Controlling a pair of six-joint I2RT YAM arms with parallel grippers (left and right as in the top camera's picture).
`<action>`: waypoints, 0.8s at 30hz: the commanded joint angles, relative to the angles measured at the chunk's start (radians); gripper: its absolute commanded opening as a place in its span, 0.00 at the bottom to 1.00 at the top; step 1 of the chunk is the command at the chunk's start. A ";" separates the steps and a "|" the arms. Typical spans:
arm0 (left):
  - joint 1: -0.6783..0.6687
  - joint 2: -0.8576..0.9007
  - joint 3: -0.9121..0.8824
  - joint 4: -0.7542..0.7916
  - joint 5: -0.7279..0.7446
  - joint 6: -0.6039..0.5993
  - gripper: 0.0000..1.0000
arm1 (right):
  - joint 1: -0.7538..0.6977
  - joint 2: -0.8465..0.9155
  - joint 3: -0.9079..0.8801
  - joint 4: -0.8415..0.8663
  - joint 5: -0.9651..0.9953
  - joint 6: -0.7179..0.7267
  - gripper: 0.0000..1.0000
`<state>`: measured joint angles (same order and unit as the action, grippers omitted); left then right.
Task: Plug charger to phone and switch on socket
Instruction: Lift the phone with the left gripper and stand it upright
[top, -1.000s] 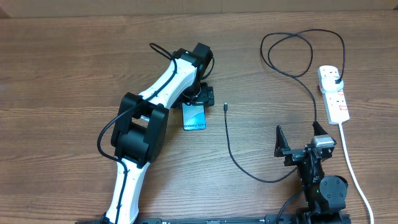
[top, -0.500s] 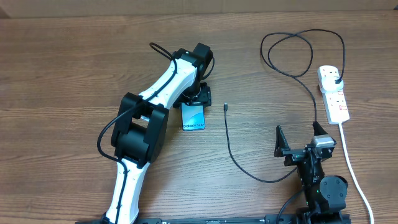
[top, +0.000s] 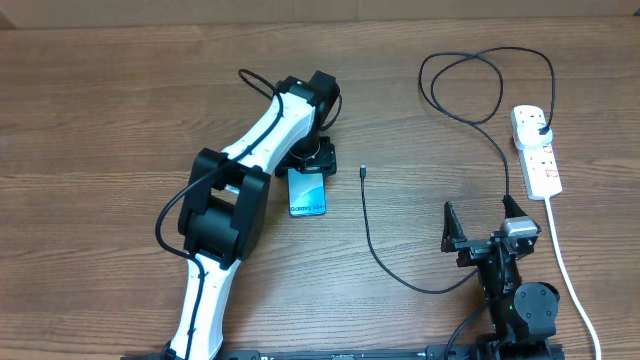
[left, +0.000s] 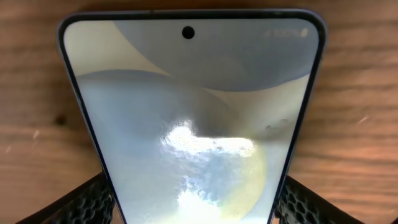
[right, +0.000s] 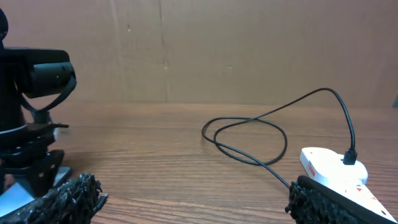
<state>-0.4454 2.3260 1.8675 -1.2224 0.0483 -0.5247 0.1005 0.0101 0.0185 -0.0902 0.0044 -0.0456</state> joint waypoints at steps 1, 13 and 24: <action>0.012 0.008 0.062 -0.041 0.050 -0.001 0.76 | 0.000 -0.007 -0.011 0.006 0.002 -0.005 1.00; 0.083 0.008 0.066 -0.264 0.593 0.251 0.69 | 0.000 -0.007 -0.011 0.006 0.002 -0.005 1.00; 0.227 0.008 0.066 -0.468 1.056 0.424 0.66 | 0.000 -0.007 -0.011 0.006 0.002 -0.005 1.00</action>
<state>-0.2508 2.3276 1.9114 -1.6787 0.8867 -0.1711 0.1005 0.0101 0.0185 -0.0902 0.0048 -0.0456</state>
